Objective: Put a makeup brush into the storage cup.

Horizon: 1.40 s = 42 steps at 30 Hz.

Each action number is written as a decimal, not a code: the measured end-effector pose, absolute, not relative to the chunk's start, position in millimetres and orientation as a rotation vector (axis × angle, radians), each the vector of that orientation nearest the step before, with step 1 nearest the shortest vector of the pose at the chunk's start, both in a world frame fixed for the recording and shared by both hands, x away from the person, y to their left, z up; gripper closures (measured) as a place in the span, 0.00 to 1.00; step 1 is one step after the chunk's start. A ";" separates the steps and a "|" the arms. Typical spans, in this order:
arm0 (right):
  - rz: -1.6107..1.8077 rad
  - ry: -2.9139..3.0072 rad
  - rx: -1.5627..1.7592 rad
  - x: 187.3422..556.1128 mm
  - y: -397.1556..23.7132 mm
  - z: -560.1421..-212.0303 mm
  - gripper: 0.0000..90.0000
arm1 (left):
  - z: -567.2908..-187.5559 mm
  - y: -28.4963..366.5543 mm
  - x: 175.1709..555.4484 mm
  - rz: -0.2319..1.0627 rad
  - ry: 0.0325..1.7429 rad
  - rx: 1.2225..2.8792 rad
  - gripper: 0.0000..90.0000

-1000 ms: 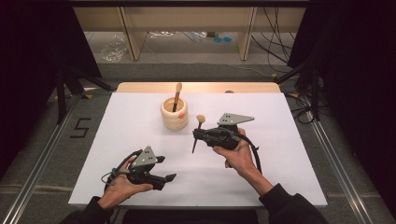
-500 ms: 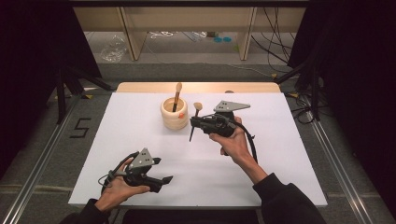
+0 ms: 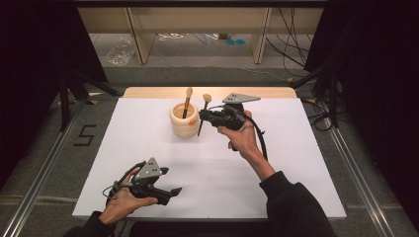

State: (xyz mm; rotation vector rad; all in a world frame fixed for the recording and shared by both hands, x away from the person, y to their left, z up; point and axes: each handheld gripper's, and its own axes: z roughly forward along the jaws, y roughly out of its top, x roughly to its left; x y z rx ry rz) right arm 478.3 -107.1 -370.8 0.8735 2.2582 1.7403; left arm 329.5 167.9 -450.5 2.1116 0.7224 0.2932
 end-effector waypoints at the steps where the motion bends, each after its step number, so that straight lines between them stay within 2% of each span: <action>1: 1.743 2.258 0.868 479.5 -106.5 -369.6 0.92 | -450.1 168.1 329.5 0.299 0.725 2.117 0.19; 16: 1.717 2.222 0.884 503.5 -98.5 -354.4 0.92 | -451.1 167.8 329.7 0.304 0.717 2.101 0.19; 42: 1.744 2.149 0.954 541.0 -84.8 -357.2 0.92 | -452.1 167.6 330.2 0.294 0.700 2.125 0.19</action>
